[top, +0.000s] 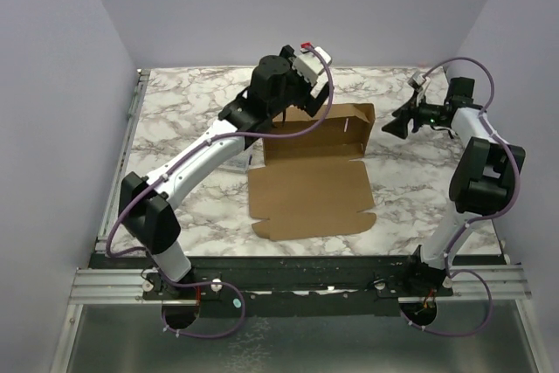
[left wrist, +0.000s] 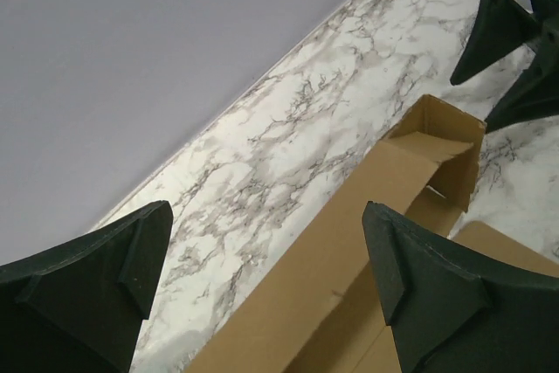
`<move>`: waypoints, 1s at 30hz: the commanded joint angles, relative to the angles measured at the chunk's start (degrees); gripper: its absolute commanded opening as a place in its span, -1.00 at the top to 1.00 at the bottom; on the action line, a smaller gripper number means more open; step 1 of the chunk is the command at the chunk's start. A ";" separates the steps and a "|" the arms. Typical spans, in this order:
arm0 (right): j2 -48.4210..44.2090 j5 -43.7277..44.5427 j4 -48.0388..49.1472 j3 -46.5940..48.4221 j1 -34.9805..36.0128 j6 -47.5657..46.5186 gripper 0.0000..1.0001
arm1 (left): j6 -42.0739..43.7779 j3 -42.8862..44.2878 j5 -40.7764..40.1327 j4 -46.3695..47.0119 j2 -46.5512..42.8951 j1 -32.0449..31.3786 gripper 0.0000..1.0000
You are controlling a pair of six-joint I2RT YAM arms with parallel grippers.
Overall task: Fold the paper box
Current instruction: Fold the paper box at the center of the board.
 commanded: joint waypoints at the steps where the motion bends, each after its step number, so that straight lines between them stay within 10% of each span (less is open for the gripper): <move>1: -0.97 2.17 -7.14 -0.20 0.17 -5.73 -0.58 | -2.69 6.61 9.39 -5.70 6.48 1.50 -0.98; 11: -16.95 -0.66 -3.06 -17.33 0.14 4.95 -0.58 | 25.77 1.82 18.92 -8.05 7.02 1.18 -0.98; 20: -20.28 -0.30 1.73 -22.25 0.18 13.72 -0.59 | 37.20 -6.55 -5.58 0.88 8.72 -7.78 -0.97; 30: -21.12 -1.93 4.25 -24.31 0.16 19.52 -0.58 | 37.50 -6.73 -14.83 5.77 13.49 -8.08 -0.42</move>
